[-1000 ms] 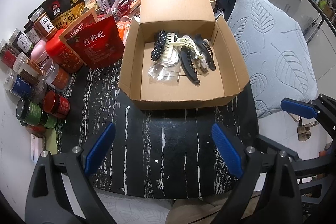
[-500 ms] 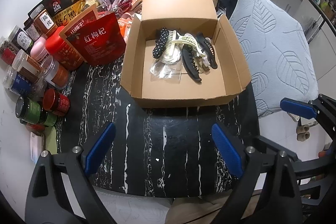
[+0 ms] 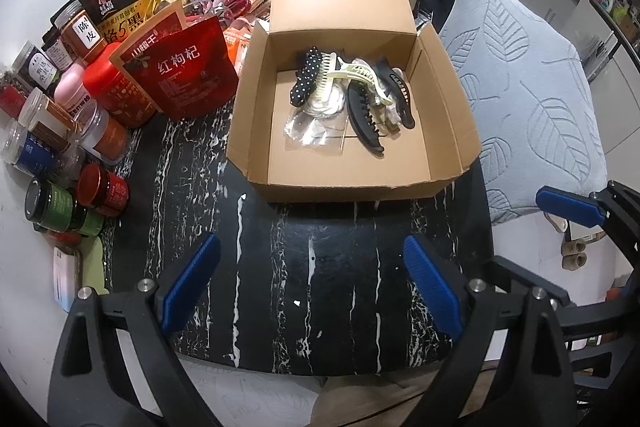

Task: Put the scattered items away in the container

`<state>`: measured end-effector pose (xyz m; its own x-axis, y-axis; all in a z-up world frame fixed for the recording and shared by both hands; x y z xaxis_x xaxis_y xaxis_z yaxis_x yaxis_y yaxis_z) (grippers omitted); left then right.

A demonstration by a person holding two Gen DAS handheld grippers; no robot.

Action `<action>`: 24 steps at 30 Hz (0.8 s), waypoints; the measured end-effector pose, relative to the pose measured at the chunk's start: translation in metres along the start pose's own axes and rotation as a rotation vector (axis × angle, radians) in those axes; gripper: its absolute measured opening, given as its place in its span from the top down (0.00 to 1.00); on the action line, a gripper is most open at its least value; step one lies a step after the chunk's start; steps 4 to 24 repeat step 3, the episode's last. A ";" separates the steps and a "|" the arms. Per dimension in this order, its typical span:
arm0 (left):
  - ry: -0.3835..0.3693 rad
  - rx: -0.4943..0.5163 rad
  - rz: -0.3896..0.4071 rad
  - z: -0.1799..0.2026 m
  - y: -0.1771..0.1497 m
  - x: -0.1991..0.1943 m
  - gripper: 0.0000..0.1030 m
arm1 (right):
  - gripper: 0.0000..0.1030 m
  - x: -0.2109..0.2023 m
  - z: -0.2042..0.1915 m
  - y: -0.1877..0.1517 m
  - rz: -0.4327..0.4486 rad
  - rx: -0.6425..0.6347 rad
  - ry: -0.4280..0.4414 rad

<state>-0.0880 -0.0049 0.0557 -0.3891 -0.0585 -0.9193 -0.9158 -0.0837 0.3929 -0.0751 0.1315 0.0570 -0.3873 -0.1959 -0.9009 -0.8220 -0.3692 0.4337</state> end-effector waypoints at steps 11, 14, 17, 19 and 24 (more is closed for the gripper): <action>0.000 0.000 0.003 0.000 0.001 0.000 0.10 | 0.32 0.000 0.001 0.000 0.000 0.000 0.002; 0.000 0.000 0.003 0.000 0.001 0.000 0.10 | 0.32 0.000 0.001 0.000 0.000 0.000 0.002; 0.000 0.000 0.003 0.000 0.001 0.000 0.10 | 0.32 0.000 0.001 0.000 0.000 0.000 0.002; 0.000 0.000 0.003 0.000 0.001 0.000 0.10 | 0.32 0.000 0.001 0.000 0.000 0.000 0.002; 0.000 0.000 0.003 0.000 0.001 0.000 0.10 | 0.32 0.000 0.001 0.000 0.000 0.000 0.002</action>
Point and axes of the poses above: each gripper's, at about its wrist camera, not at the fingertips, and x roughly the way its jaws point, z to its right, y to its top, the point moved 3 cm from there along x, roughly the way its jaws point, and after that the axes turned 12 degrees about -x, right-handed, at the moved point
